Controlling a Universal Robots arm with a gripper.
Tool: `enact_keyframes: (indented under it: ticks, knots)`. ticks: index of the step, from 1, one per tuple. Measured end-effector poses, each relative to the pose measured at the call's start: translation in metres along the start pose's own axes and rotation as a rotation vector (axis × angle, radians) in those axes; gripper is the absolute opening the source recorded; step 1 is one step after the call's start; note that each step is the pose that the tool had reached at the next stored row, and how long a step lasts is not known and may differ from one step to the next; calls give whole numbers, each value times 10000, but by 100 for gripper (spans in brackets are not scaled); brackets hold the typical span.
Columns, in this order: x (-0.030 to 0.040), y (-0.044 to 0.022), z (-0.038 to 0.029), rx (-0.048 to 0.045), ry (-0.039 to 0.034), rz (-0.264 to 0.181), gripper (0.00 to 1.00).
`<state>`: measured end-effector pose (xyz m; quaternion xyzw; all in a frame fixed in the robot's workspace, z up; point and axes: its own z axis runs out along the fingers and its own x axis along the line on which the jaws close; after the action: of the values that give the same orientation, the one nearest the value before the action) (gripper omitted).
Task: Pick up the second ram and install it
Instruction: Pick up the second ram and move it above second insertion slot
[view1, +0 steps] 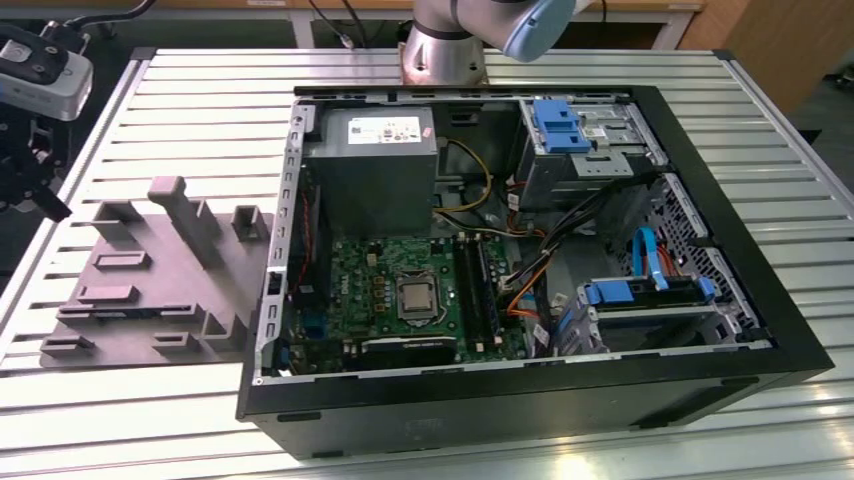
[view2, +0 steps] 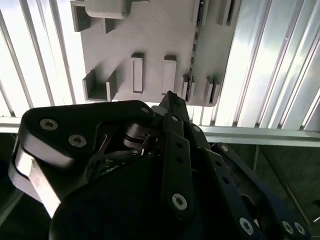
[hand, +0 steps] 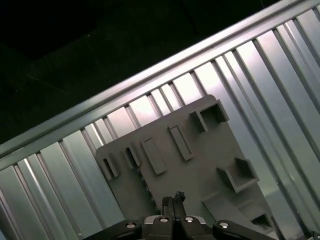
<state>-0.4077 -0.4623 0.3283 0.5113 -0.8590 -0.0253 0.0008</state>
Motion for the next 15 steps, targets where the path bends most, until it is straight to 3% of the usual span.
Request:
enact_keyframes:
  ticks: [15]
  knots:
    - [0, -1, 12, -57, 103, -2325, 11]
